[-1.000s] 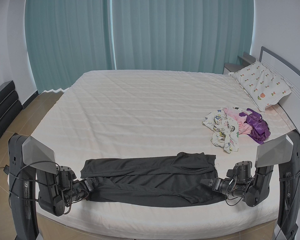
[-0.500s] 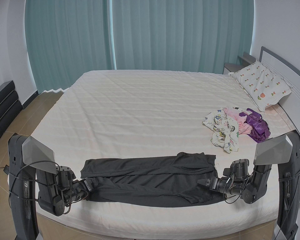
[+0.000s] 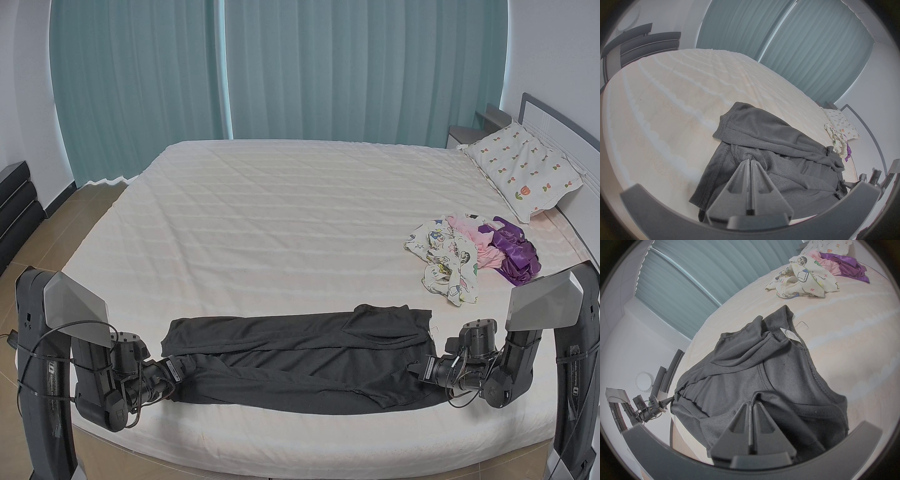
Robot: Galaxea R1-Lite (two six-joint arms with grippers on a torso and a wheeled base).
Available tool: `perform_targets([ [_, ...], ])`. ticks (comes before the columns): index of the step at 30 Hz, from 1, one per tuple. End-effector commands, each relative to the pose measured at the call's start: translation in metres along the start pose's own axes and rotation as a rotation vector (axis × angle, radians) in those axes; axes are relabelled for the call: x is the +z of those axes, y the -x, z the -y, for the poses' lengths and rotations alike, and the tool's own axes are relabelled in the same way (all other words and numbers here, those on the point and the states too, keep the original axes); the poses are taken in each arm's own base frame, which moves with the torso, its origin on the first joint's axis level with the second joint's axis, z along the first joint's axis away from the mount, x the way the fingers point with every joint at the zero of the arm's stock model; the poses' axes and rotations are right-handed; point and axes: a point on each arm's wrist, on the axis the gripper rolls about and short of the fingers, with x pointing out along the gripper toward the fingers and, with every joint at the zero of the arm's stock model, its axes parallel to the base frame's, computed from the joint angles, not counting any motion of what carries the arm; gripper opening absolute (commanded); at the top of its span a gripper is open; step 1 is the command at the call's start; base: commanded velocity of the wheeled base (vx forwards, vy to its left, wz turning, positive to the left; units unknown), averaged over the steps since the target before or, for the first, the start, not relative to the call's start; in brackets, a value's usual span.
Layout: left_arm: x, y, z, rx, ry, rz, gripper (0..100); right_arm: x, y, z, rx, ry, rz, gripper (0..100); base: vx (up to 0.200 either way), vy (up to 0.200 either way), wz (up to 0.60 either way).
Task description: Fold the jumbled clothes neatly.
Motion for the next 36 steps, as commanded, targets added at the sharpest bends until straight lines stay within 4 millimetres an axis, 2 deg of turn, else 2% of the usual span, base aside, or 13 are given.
perform_targets([
  [1,0.000,0.000,0.000,0.001,0.001,0.000,0,0.005,0.002,0.000,0.004,-0.001,0.020,0,0.000,0.000,0.00],
  [13,0.001,-0.002,-0.002,0.018,0.035,0.014,0,0.029,0.015,0.008,0.006,-0.026,0.127,0,0.000,0.000,0.00],
  [27,0.003,-0.002,-0.007,0.032,0.044,0.023,0,0.034,0.014,0.020,-0.017,-0.065,0.151,0,0.000,0.000,0.00],
  [30,0.010,0.000,-0.007,0.026,0.067,0.047,0,0.031,0.012,0.022,-0.022,-0.073,0.142,0,0.000,0.000,0.00],
  [36,0.031,0.011,0.005,-0.046,0.127,0.106,0,0.030,0.011,0.020,-0.013,-0.067,0.142,0,0.000,0.000,0.00],
])
